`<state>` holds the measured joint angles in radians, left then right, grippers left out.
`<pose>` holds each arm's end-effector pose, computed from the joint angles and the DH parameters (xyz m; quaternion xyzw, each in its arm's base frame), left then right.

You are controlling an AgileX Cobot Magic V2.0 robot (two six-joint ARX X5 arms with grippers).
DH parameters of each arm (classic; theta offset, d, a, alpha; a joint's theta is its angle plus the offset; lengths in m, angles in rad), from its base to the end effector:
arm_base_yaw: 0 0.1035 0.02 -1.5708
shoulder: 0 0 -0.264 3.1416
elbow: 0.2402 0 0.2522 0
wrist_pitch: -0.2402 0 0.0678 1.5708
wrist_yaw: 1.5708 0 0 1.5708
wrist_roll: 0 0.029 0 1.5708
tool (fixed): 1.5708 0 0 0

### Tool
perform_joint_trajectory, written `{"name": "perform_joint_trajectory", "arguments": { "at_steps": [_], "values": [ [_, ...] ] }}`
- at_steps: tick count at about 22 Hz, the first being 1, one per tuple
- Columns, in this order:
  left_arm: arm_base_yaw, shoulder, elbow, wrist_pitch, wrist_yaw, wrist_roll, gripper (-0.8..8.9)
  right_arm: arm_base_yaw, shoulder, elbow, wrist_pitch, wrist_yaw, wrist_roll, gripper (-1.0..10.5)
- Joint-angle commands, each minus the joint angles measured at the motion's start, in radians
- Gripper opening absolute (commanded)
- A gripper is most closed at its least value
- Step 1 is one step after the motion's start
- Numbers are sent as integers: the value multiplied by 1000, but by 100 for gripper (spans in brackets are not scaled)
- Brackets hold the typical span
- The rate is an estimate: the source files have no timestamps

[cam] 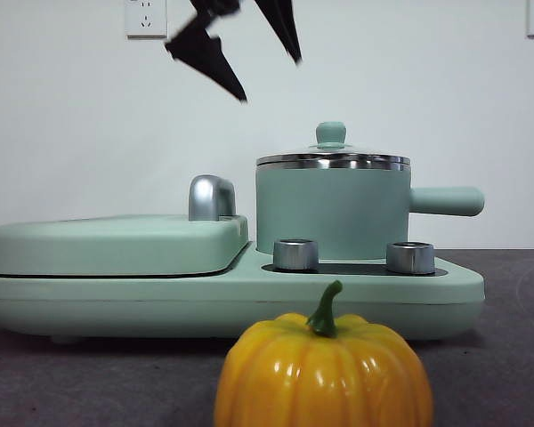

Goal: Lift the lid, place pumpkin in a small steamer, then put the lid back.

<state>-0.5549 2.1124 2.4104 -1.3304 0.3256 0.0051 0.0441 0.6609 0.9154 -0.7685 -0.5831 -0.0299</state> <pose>0.3534 -0.2300 0.3772 0.0585 0.4894 -0.3719 0.7866 0.1129 0.0210 0.3400 0.0539 0.2405 0.3020 0.9209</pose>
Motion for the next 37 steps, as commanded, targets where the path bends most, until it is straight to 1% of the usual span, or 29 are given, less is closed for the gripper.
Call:
{"name": "perform_joint_trajectory", "arguments": {
  "at_steps": [1,7,11,12,14,15,16,19,21,23,28,29,31,32,34,37],
  "values": [
    [-43,49,37,43,-34,13,436,2,5,14,9,-5,0,491],
    [-110,89,37,132,-104,23,436,2,5,14,8,-5,1,491],
    [-149,92,37,147,-162,32,420,2,5,14,8,-5,2,491],
    [-160,93,37,142,-169,32,396,2,5,14,8,-5,4,491],
    [-171,95,37,143,-172,32,395,2,5,14,8,-5,4,491],
    [-175,100,37,147,-173,32,391,2,5,14,8,-5,5,491],
    [-177,108,37,147,-174,32,364,2,5,14,8,-5,10,491],
    [-179,131,37,135,-181,32,360,2,5,14,8,-5,12,491],
    [-181,135,37,138,-223,37,324,2,5,14,9,-5,12,491],
    [-181,136,37,137,-227,36,268,2,5,14,9,-4,12,491],
    [-181,143,37,122,-225,40,268,2,5,14,8,-4,16,491],
    [-181,144,37,123,-225,40,248,2,5,14,9,-4,18,491],
    [-181,146,37,120,-225,41,129,2,5,14,8,-4,19,491],
    [-181,146,37,117,-225,41,89,2,5,14,8,-4,19,491],
    [-181,146,37,105,-225,58,55,2,5,14,8,-4,20,491],
    [-183,145,41,119,-225,85,54,2,5,14,8,-4,23,491]
  ]
}}
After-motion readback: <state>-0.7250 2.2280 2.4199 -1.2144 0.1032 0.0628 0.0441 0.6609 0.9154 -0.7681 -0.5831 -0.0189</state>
